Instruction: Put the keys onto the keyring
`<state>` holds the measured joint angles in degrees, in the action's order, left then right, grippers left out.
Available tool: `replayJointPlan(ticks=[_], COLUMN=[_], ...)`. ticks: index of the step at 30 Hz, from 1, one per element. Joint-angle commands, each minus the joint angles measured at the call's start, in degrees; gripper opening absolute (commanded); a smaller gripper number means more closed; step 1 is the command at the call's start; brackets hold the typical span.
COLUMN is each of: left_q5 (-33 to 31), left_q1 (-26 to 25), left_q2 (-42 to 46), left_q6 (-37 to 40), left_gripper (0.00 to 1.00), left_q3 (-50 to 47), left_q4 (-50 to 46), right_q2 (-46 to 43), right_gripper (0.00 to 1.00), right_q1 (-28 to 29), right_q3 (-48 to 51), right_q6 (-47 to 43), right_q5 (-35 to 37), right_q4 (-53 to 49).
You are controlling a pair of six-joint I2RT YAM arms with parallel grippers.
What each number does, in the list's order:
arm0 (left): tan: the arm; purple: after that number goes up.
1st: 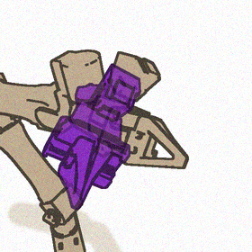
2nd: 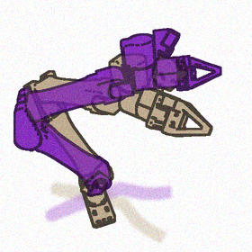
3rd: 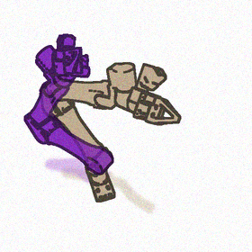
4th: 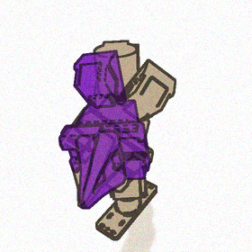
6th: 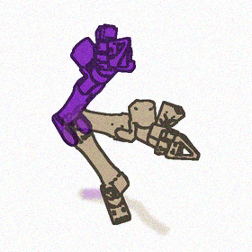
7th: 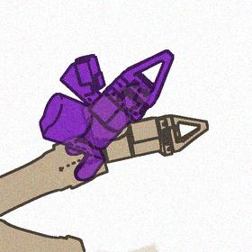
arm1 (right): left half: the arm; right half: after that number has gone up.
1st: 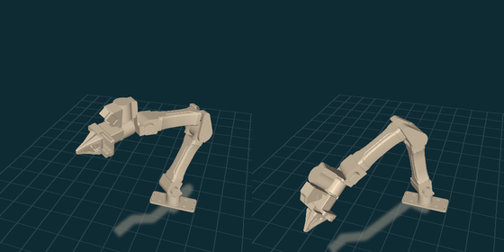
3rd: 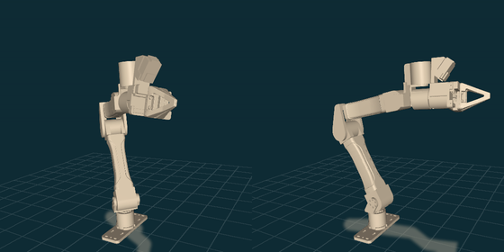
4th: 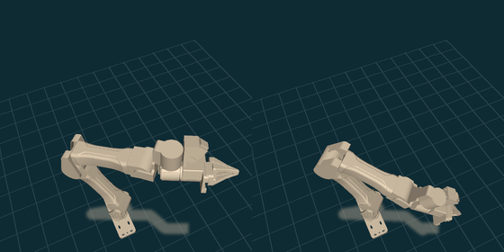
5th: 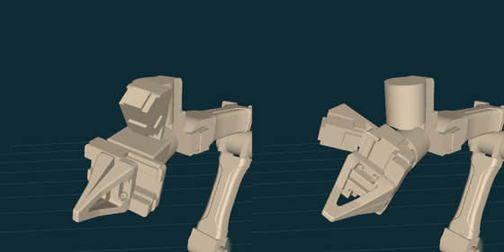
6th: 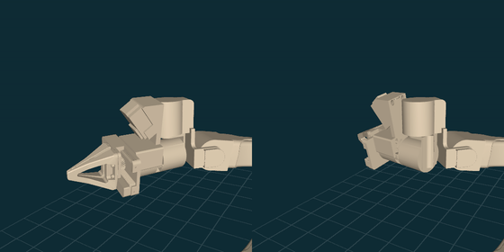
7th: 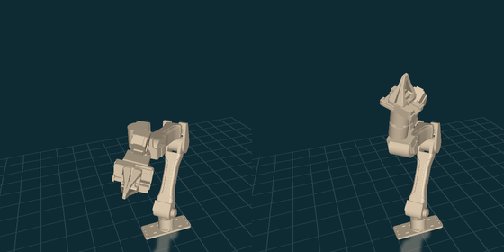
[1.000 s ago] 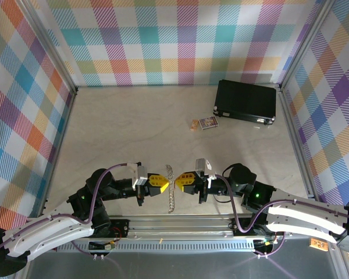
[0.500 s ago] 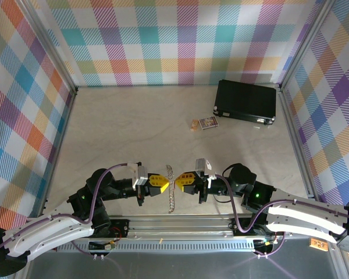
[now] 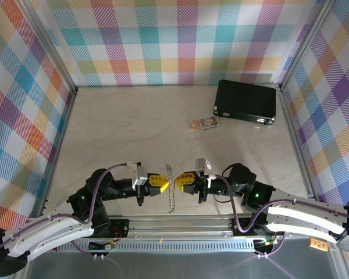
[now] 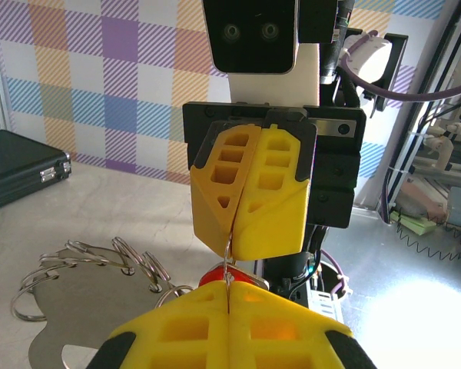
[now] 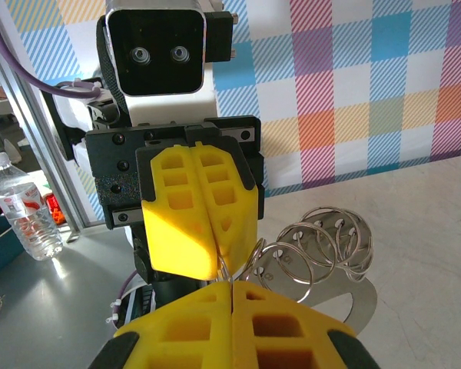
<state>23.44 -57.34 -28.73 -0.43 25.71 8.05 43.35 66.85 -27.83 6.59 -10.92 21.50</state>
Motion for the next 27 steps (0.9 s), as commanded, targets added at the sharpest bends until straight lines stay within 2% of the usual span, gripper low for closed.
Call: replayJointPlan(ticks=[1,27], left_q5=[0.64,0.23], left_q1=[-0.37,-0.34], left_q2=[1.03,0.35], left_q6=[0.64,1.04], left_gripper=[0.0,0.0], left_q3=[-0.05,0.48], left_q4=[3.02,3.1], right_q2=[0.05,1.03], right_gripper=[0.0,0.0], right_q1=[0.52,0.51], right_q3=[0.24,-0.37], right_q6=[0.09,0.49], right_q5=[0.37,-1.47], right_q4=[2.36,2.16])
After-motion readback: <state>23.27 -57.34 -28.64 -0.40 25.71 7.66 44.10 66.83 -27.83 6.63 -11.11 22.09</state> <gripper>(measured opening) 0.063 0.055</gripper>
